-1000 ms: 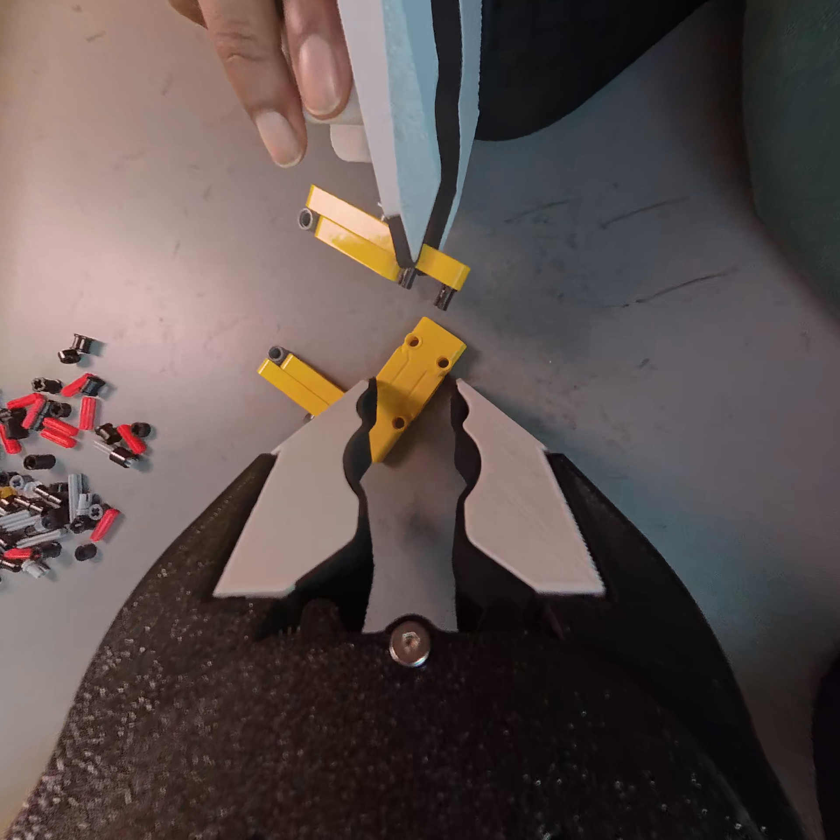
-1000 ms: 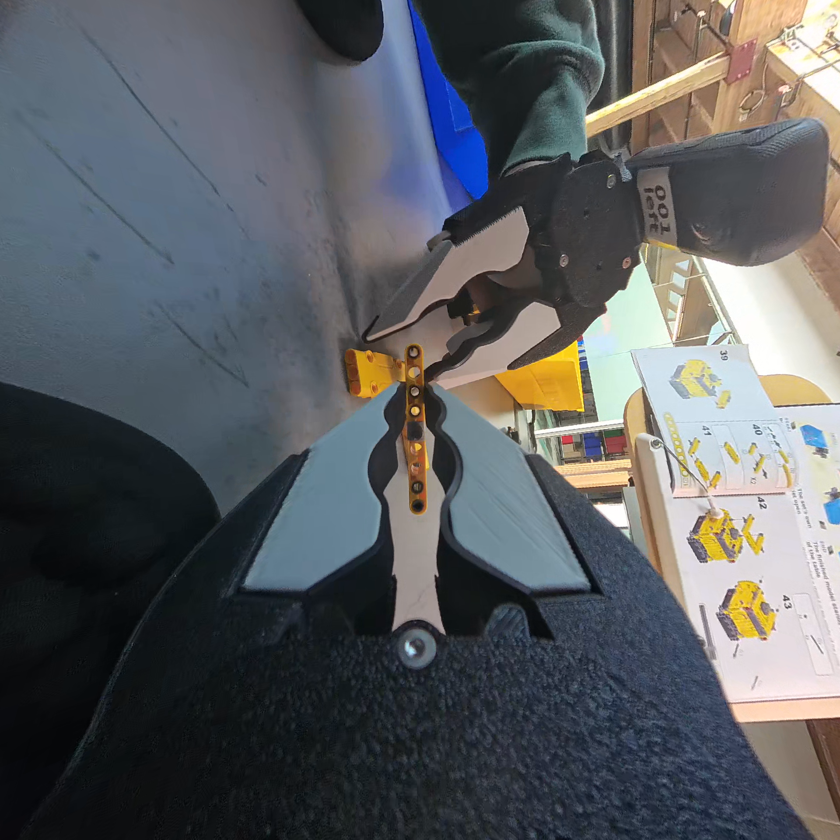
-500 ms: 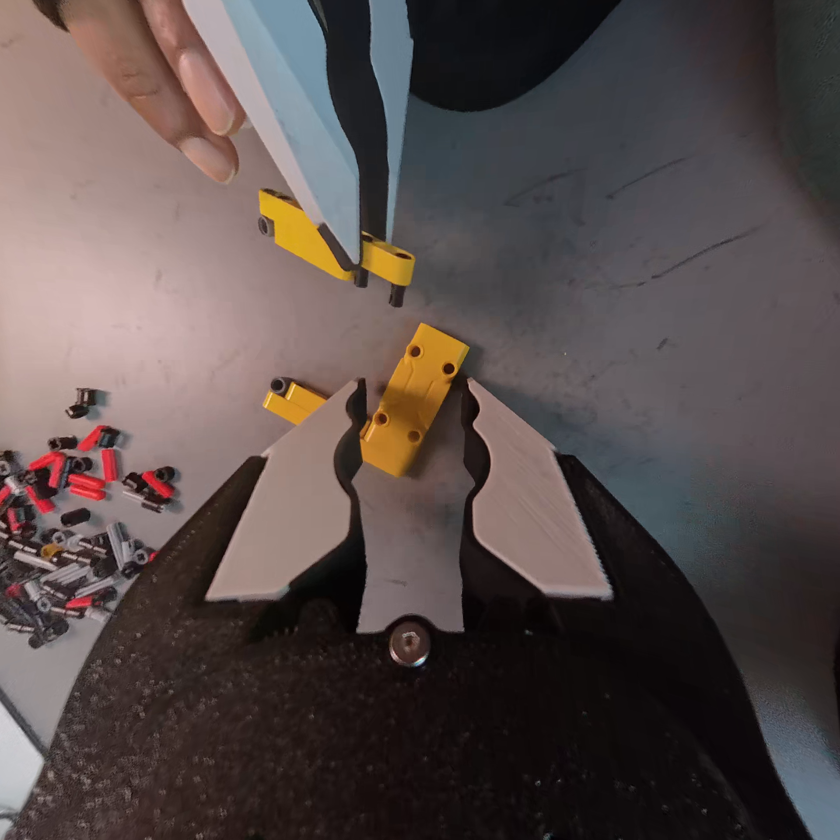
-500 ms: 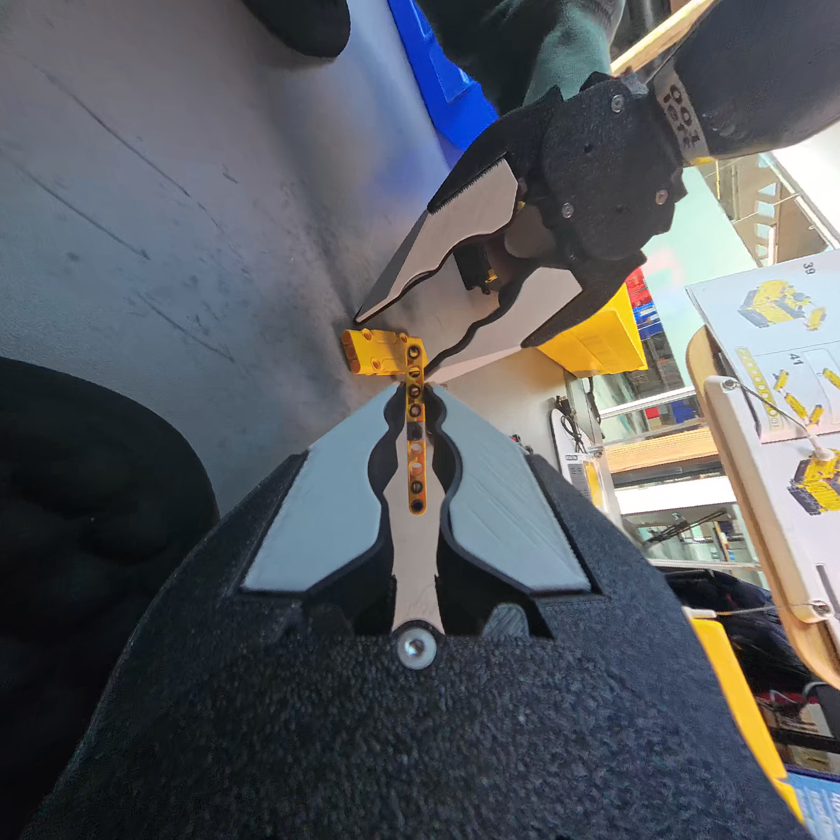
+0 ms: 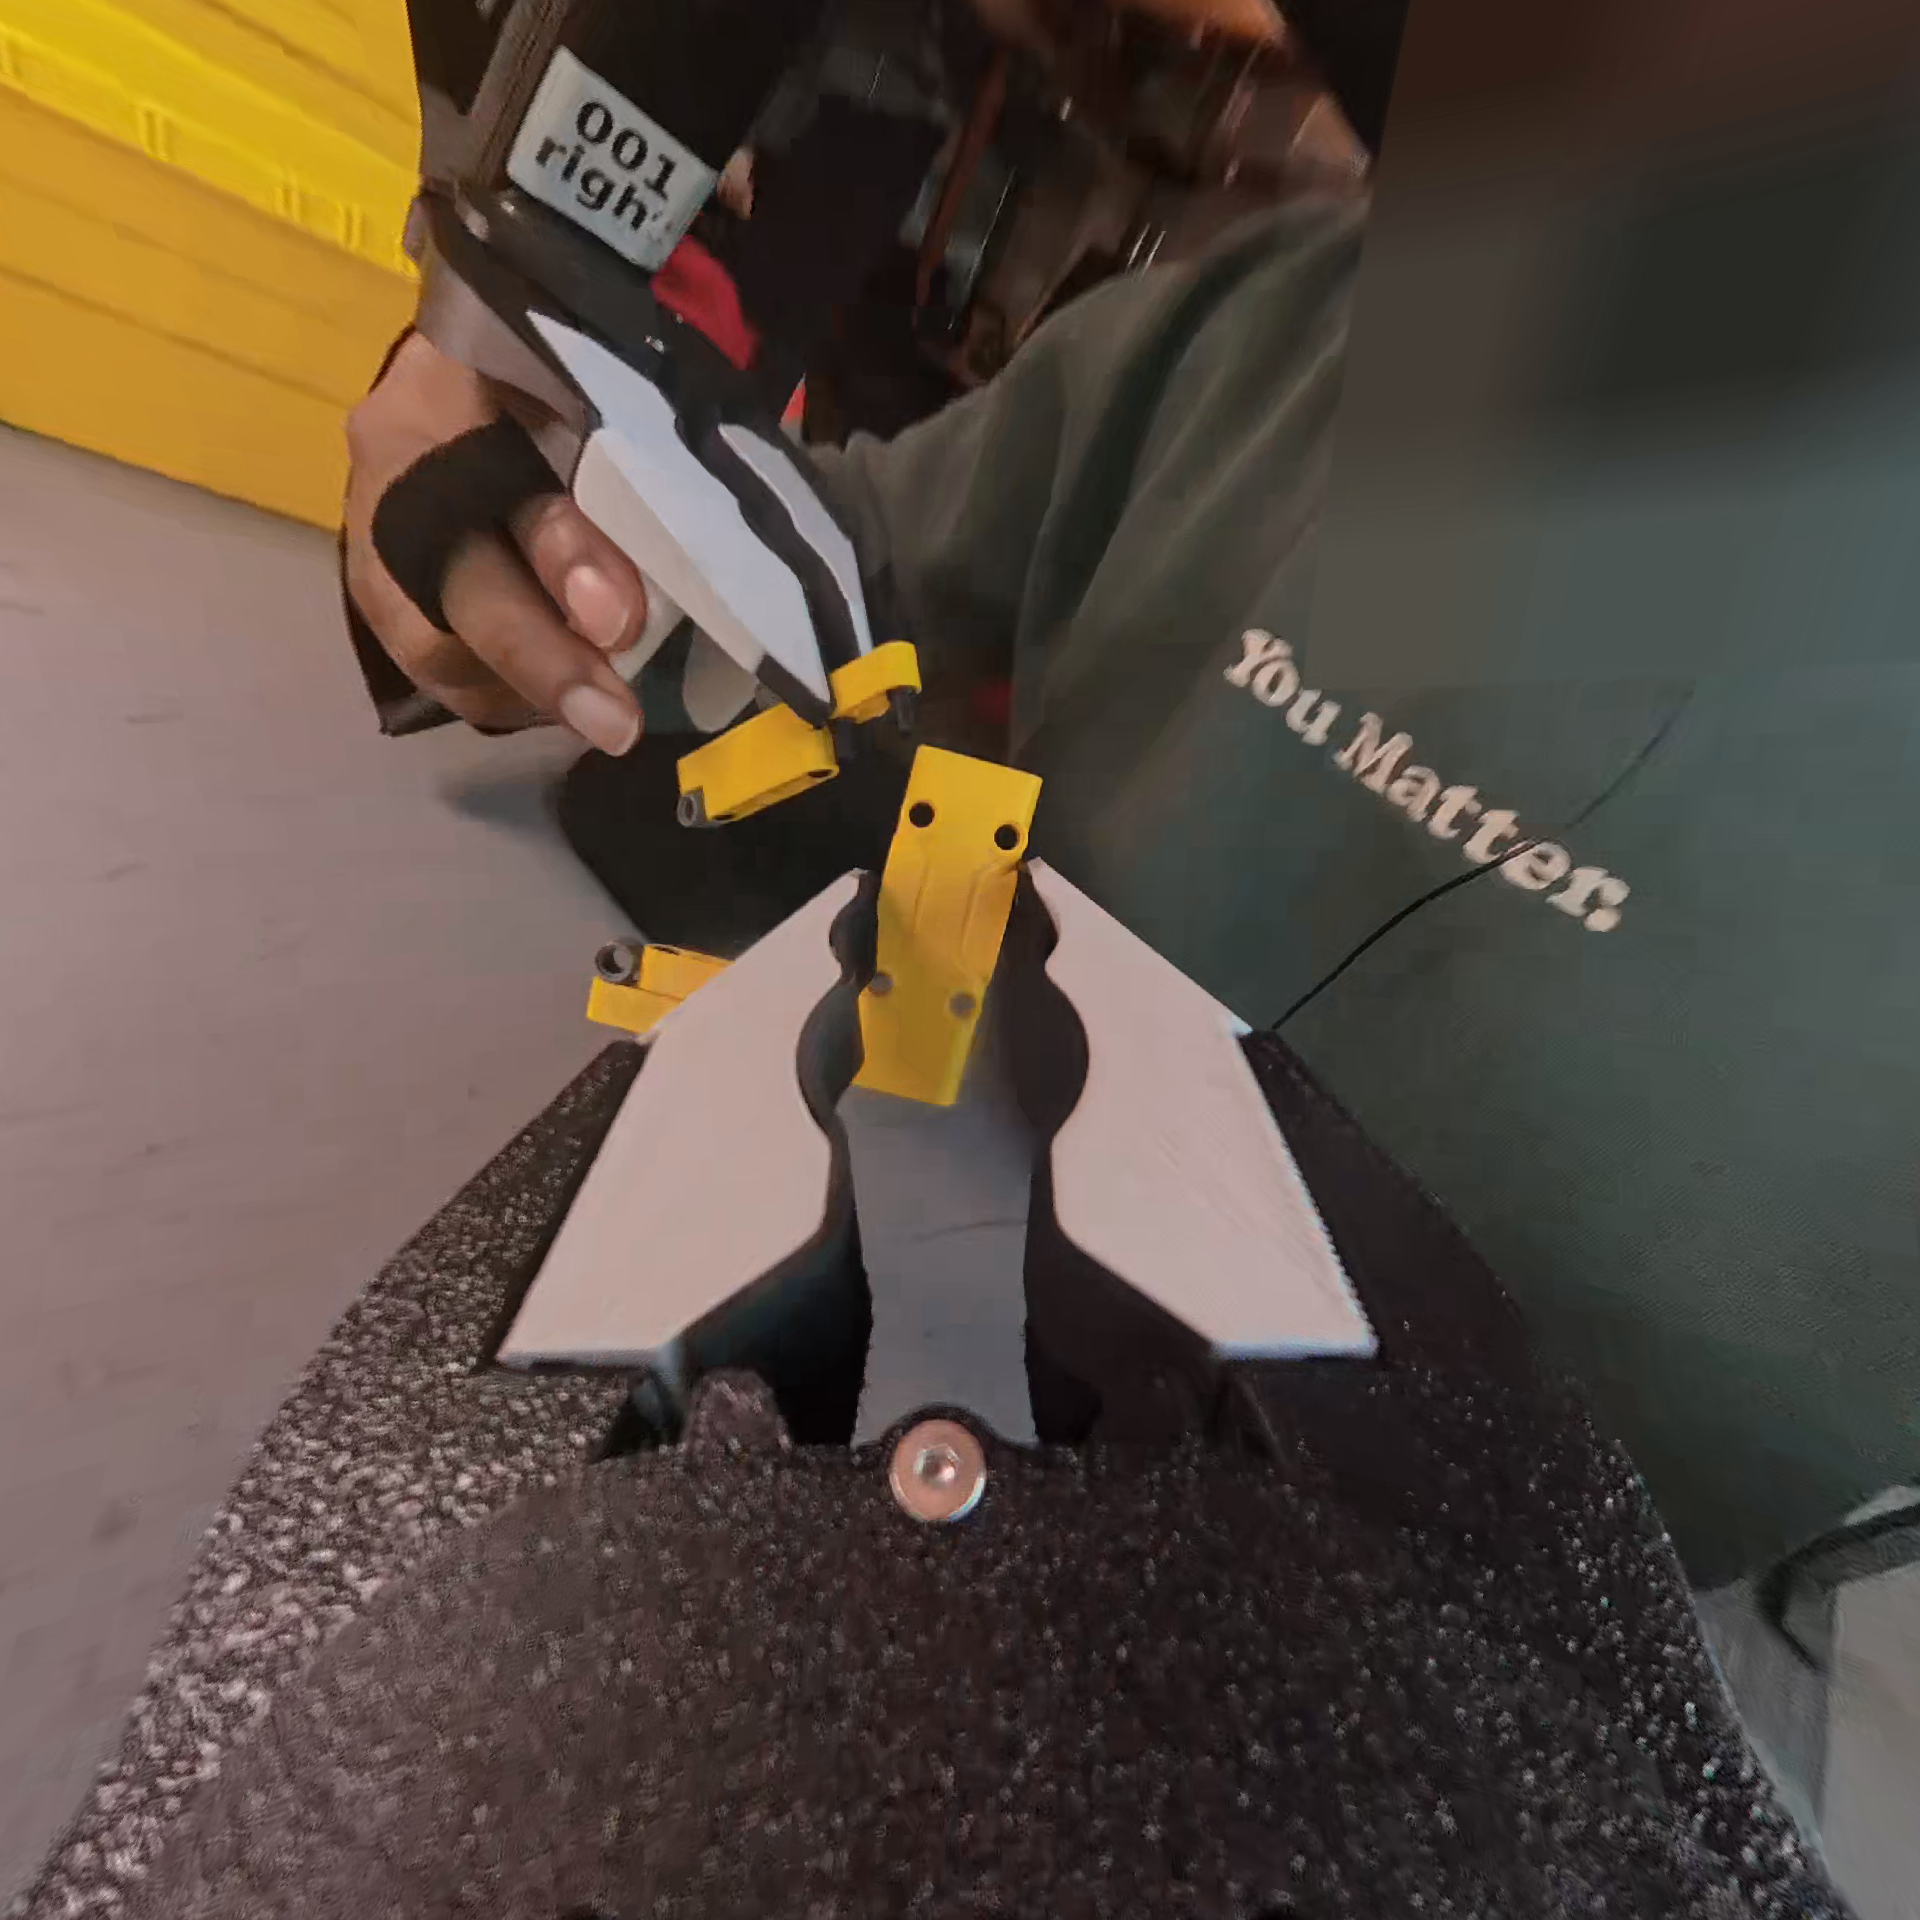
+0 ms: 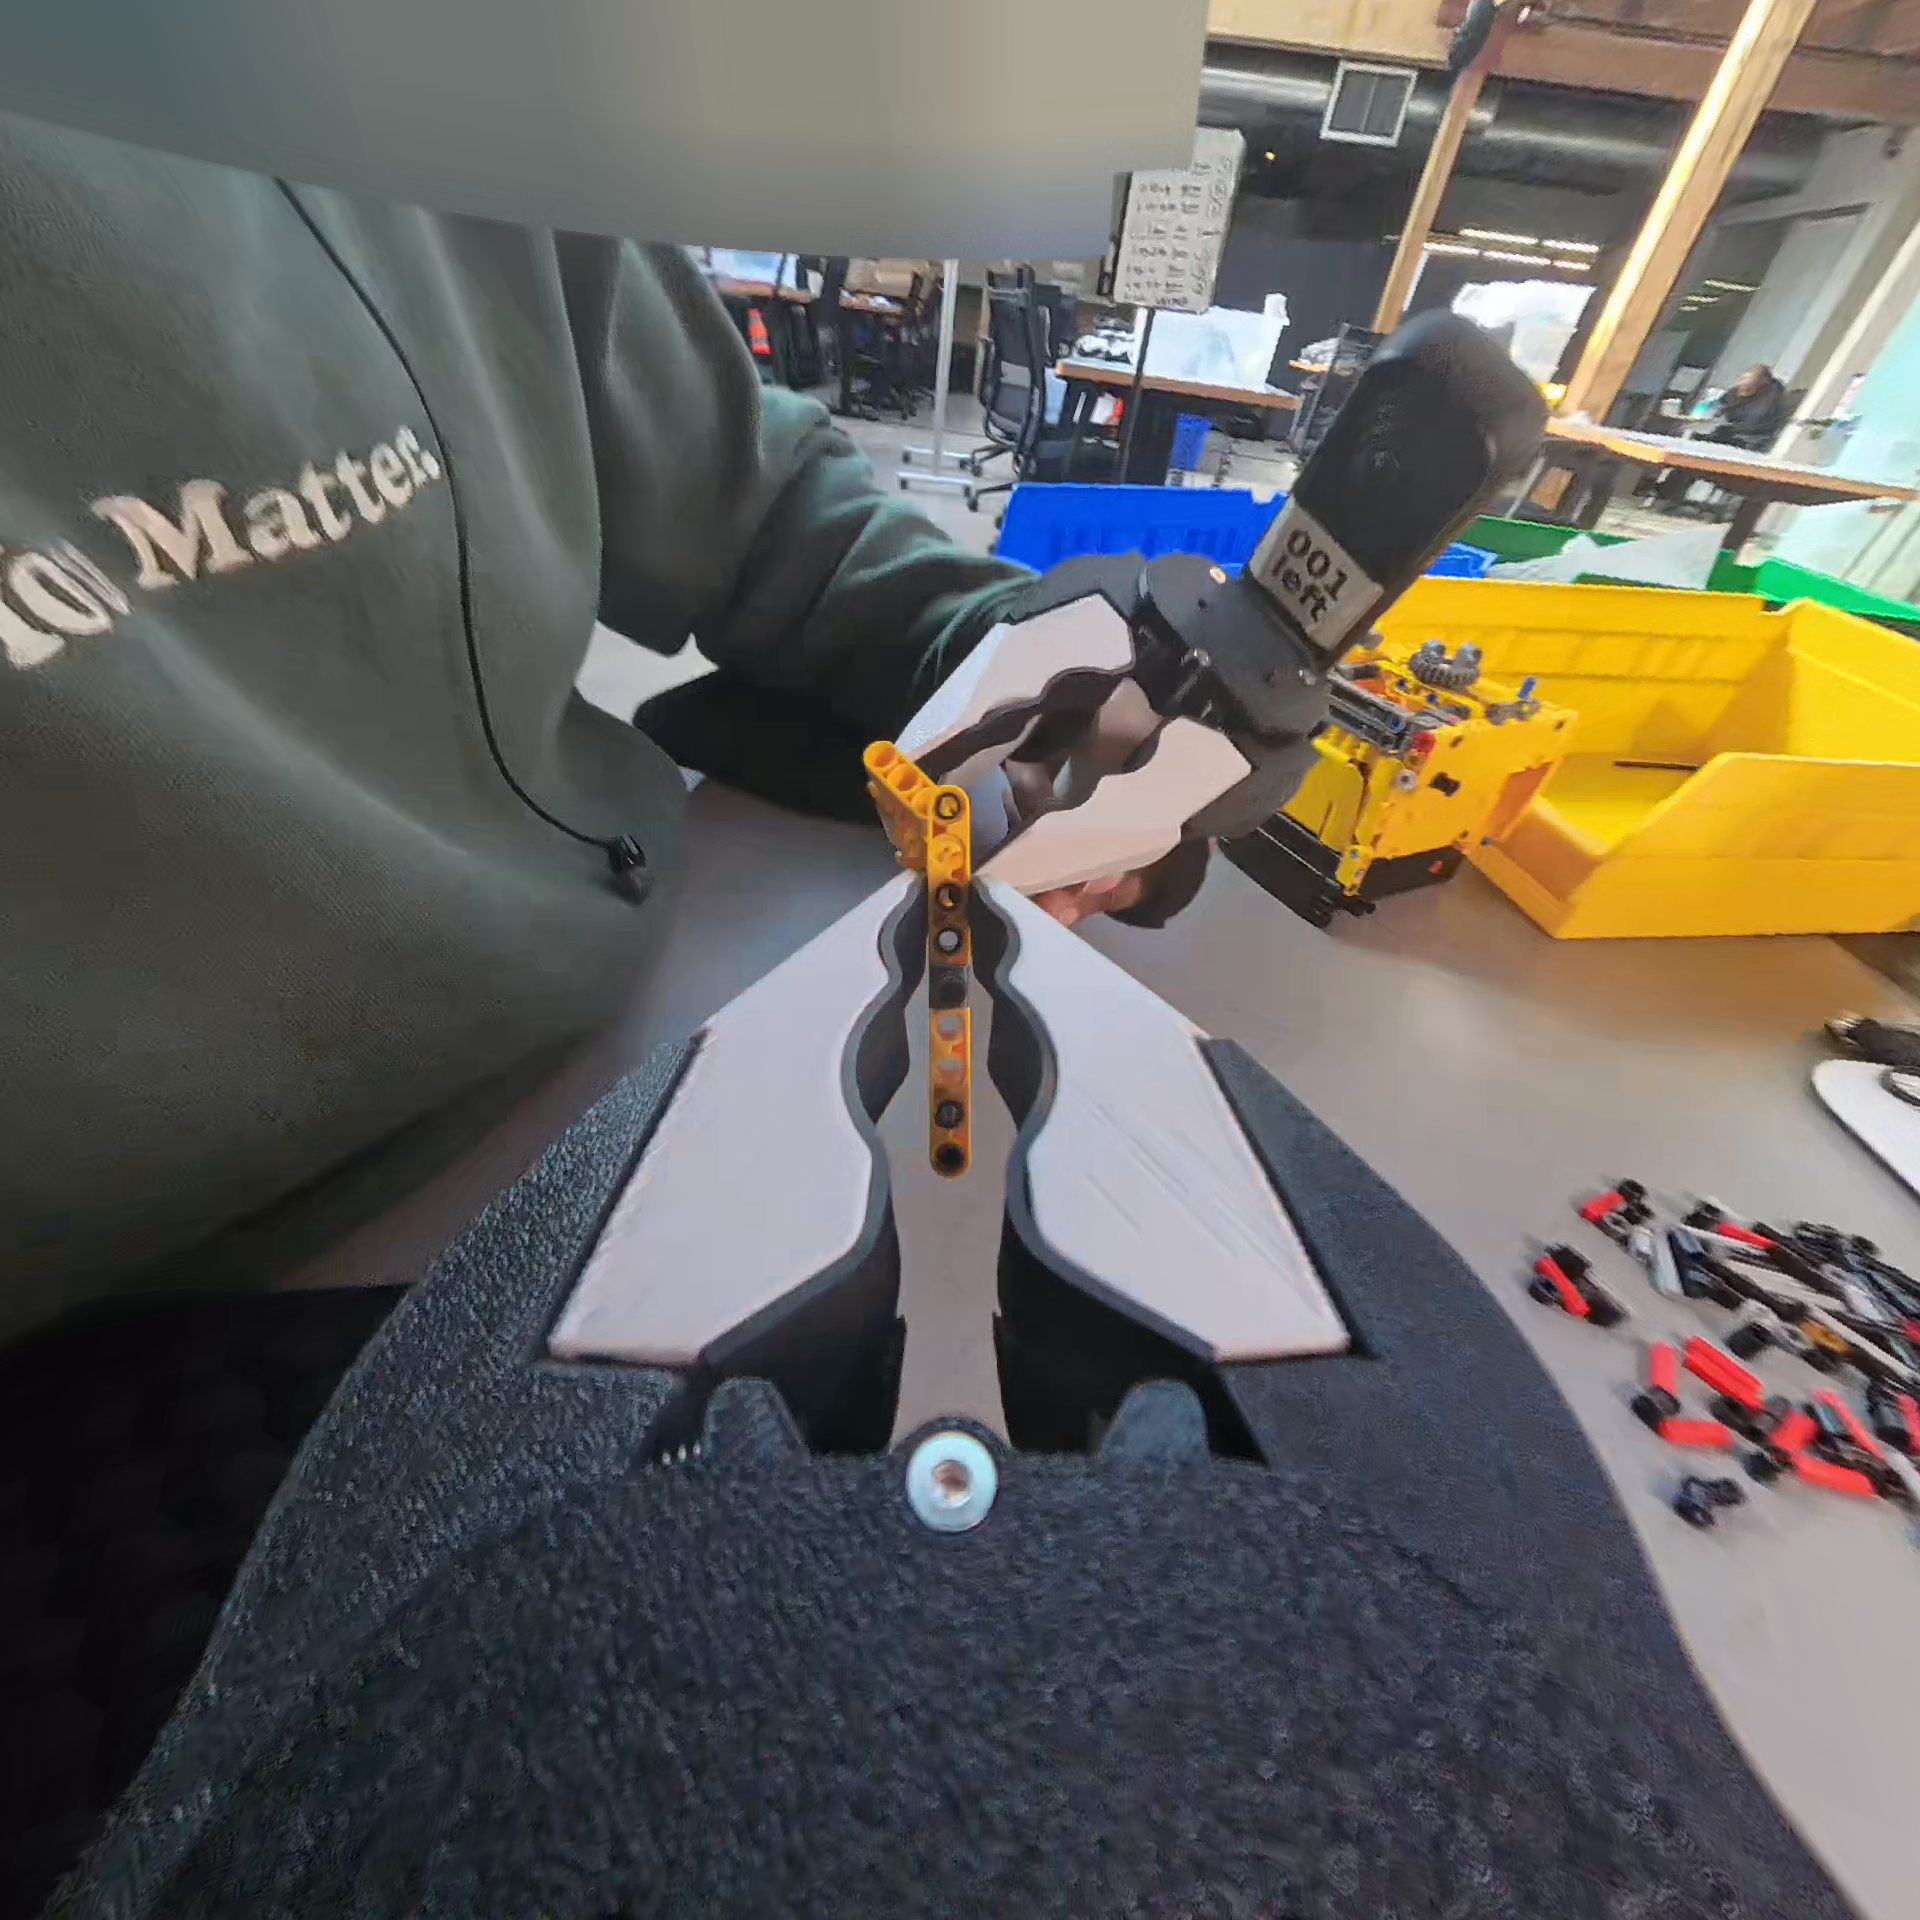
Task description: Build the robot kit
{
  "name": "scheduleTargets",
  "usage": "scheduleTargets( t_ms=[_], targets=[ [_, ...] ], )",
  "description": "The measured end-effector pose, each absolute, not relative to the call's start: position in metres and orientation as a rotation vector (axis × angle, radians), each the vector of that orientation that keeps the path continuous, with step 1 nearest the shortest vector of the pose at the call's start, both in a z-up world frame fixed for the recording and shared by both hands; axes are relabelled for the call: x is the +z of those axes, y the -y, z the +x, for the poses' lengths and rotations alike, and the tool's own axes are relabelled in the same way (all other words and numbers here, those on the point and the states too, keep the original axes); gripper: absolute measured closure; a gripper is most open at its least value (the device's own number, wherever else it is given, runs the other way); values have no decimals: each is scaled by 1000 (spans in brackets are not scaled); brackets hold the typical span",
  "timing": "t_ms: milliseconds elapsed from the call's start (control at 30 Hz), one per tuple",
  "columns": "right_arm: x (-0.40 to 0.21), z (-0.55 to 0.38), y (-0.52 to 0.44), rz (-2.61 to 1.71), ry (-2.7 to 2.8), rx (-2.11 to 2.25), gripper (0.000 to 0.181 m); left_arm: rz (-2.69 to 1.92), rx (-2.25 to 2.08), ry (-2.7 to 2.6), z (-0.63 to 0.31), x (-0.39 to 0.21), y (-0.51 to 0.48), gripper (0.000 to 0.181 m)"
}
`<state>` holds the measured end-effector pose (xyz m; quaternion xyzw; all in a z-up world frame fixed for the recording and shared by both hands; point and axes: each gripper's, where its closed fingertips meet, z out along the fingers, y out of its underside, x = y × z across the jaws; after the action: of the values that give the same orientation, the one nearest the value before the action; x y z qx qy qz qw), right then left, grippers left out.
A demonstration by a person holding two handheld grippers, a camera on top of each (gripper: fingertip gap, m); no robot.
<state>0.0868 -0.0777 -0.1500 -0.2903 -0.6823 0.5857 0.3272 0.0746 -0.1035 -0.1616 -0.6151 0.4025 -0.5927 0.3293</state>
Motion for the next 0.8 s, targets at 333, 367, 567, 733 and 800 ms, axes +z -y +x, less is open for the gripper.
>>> scheduleTargets(
  t_ms=[333,367,567,733,800],
  targets=[
    [-162,55,52,-970,1781,1287,174,-1444,-1706,-794,65,-142,99,155],
    [-169,54,49,-987,1801,1222,174,-1462,-1688,-804,65,-145,98,155],
    [-185,60,59,-1002,1917,1203,174,-1625,-1422,-963,68,-172,93,155],
    [-199,65,65,-1005,1991,1197,174,-1688,-1238,-925,62,-179,74,154],
    [-204,65,67,-986,2014,1170,174,-1754,-1143,-944,61,-192,68,154]
  ],
)
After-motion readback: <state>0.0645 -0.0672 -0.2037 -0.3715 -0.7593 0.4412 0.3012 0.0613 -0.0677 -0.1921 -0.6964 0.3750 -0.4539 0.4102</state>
